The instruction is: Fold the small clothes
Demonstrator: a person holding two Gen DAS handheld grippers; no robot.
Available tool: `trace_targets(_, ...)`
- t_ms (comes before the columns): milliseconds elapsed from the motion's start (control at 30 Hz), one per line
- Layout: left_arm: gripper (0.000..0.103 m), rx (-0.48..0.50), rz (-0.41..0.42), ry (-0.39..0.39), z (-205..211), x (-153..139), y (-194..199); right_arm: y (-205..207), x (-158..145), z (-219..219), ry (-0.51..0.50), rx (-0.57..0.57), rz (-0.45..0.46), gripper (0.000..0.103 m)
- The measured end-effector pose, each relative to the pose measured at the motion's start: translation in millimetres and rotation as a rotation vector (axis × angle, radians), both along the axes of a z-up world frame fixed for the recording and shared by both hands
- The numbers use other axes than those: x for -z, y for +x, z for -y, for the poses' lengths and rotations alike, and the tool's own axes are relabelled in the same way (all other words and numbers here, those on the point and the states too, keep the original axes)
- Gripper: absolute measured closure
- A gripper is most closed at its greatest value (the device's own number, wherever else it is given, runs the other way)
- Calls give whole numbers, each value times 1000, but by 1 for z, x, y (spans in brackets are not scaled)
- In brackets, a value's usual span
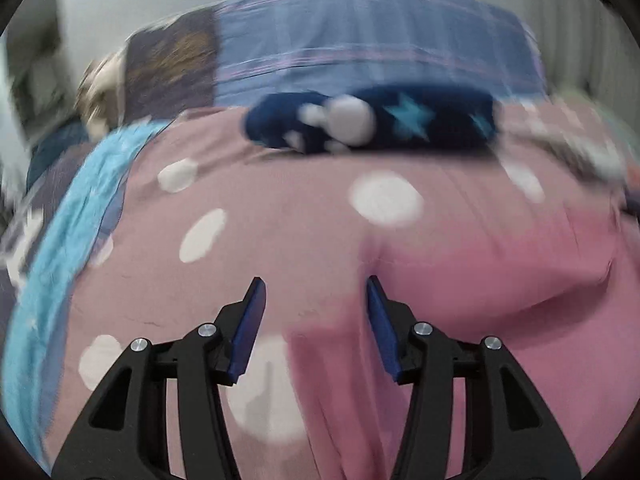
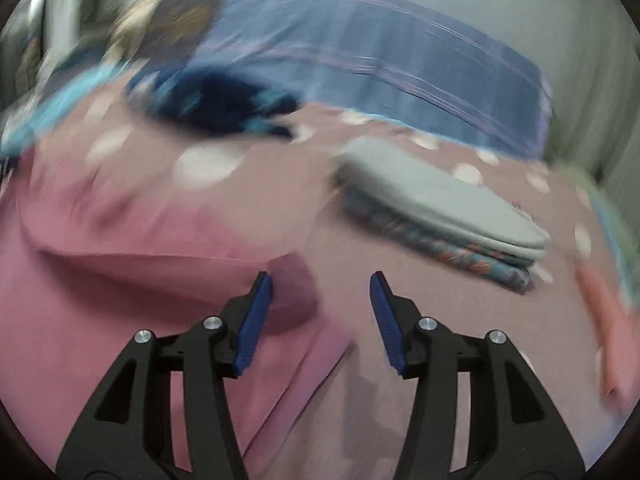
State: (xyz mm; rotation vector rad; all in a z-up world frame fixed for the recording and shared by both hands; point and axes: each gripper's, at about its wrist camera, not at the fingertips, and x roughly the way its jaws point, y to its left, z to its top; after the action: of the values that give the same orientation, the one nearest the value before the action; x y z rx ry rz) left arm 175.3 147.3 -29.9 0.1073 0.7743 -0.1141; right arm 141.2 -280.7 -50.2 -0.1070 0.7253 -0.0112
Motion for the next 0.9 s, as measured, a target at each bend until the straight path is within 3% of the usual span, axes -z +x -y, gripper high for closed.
trace_targets(133, 50, -11, -9, -122, -19, -4, 5, 8, -4, 42, 280, 52, -34, 52)
trace_targets(267, 42, 90, -147, -283, -19, 22, 8, 6, 8, 52, 412, -16, -84, 52)
trace_targets(333, 44, 103, -199, -265, -7, 38, 14, 14, 14, 48, 456, -46, -118, 52)
trace_targets(367, 64, 106, -199, -254, -2, 41, 16, 18, 15, 45, 464, -55, -128, 52)
trace_targets(400, 96, 119, -190, -261, 3, 41, 17, 23, 17, 41, 468, -60, -137, 58)
trace_targets(433, 98, 124, -183, -278, 6, 38, 17, 28, 18, 37, 469, -70, -144, 91)
trace_targets(467, 98, 127, -158, -288, 7, 32, 14, 30, 18, 32, 470, -84, -147, 99)
trace_targets(500, 98, 147, -108, -274, 10, 19, 7, 28, 15, 29, 464, -89, -138, 101)
trace_targets(600, 100, 173, -13, -195, 15, -8, -6, 16, -9, 27, 444, -88, -26, 102)
trace_targets(700, 99, 131, 8, -117, 11, -11, 9, 21, -12, 33, 442, -53, -9, 101)
trace_targets(767, 98, 104, -23, -115, 4, -3, 15, 28, 0, 36, 452, -21, -67, 94)
trace_targets(833, 93, 77, -56, -150, -6, 1, 6, 25, 9, 38, 472, 9, -109, 87)
trace_targets(900, 71, 84, -48, -173, -15, -3, -18, 3, 9, 39, 460, 8, -97, 79)
